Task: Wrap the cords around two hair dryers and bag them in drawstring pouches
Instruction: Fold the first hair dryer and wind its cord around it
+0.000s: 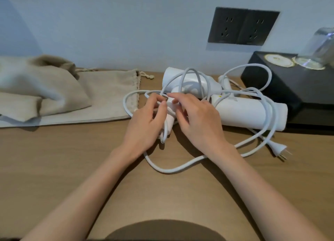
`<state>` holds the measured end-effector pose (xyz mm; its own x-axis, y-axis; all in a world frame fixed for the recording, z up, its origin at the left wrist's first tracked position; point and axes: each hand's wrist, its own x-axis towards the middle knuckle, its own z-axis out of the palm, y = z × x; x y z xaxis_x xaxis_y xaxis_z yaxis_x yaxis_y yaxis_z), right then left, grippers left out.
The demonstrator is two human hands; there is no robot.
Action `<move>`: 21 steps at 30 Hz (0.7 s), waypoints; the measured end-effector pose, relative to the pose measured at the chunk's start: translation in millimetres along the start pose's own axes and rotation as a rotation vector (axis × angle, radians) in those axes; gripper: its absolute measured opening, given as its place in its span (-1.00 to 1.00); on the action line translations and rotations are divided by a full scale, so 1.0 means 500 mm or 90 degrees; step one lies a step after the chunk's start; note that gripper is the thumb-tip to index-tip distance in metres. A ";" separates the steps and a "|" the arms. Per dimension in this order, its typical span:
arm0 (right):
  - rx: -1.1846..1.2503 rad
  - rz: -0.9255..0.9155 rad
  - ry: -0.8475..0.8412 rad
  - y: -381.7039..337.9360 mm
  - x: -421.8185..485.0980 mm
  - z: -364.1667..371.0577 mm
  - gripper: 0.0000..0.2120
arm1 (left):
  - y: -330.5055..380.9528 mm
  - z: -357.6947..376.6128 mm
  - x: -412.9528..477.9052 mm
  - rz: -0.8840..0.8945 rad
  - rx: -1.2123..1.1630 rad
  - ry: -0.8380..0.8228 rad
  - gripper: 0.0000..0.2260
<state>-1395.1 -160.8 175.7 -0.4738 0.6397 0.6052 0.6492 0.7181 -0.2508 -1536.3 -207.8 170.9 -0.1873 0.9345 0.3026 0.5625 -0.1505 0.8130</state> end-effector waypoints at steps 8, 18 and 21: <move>0.088 0.050 0.004 -0.021 -0.032 0.000 -0.73 | 0.006 -0.003 -0.023 -0.018 -0.049 0.038 -0.79; 0.343 0.166 -0.069 -0.045 -0.090 -0.043 -0.65 | 0.015 -0.001 -0.134 0.076 0.018 -0.007 -0.79; 0.438 0.192 -0.100 -0.043 -0.104 -0.068 -0.68 | 0.015 -0.007 -0.165 0.095 0.034 -0.052 -0.72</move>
<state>-1364.2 -218.5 175.4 -0.4470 0.8295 0.3349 0.2715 0.4825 -0.8327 -1519.2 -287.2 153.8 -0.0335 0.9268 0.3741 0.6213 -0.2739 0.7342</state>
